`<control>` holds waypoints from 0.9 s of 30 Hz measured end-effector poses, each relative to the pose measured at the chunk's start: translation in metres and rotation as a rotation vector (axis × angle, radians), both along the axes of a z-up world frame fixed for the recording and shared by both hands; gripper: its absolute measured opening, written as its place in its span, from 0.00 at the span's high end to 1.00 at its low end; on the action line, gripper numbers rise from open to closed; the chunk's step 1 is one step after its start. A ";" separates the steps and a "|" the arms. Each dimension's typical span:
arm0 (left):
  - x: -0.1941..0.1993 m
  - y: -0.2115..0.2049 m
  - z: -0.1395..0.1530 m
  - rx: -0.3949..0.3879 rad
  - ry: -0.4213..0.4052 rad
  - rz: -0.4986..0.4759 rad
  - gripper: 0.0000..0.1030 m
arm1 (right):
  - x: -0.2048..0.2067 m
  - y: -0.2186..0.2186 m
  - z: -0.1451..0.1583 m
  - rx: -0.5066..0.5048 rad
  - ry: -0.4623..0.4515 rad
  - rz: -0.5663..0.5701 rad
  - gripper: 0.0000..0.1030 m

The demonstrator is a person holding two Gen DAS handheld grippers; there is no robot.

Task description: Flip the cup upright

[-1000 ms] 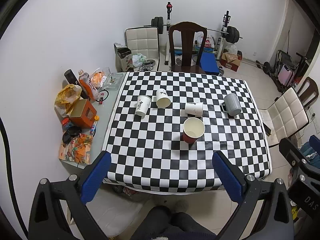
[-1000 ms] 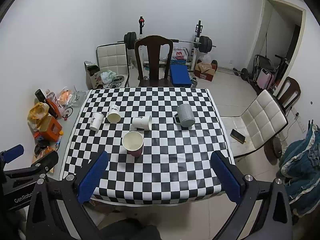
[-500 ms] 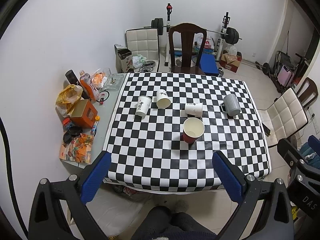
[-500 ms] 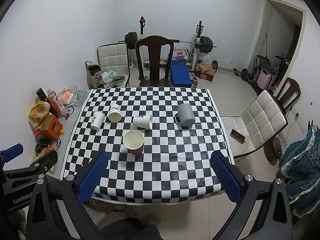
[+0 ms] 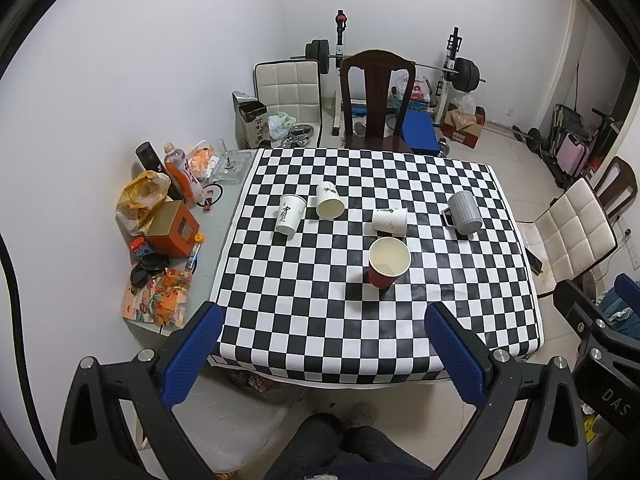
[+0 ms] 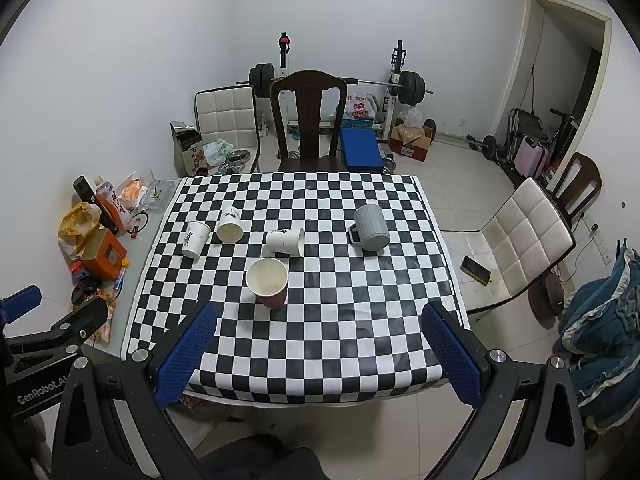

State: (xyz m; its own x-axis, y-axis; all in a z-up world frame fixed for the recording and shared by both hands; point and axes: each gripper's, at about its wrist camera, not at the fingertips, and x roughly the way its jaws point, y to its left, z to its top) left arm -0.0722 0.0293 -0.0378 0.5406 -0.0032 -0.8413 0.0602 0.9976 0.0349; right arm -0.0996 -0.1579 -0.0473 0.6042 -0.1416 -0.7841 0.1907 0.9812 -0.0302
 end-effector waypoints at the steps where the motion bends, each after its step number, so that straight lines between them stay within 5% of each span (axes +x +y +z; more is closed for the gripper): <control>1: 0.000 0.001 0.001 -0.002 0.000 0.000 0.00 | 0.000 0.000 0.000 0.001 0.000 0.001 0.00; 27: -0.003 0.004 0.000 0.002 -0.006 -0.007 0.00 | -0.006 0.000 0.003 0.005 0.001 0.000 0.00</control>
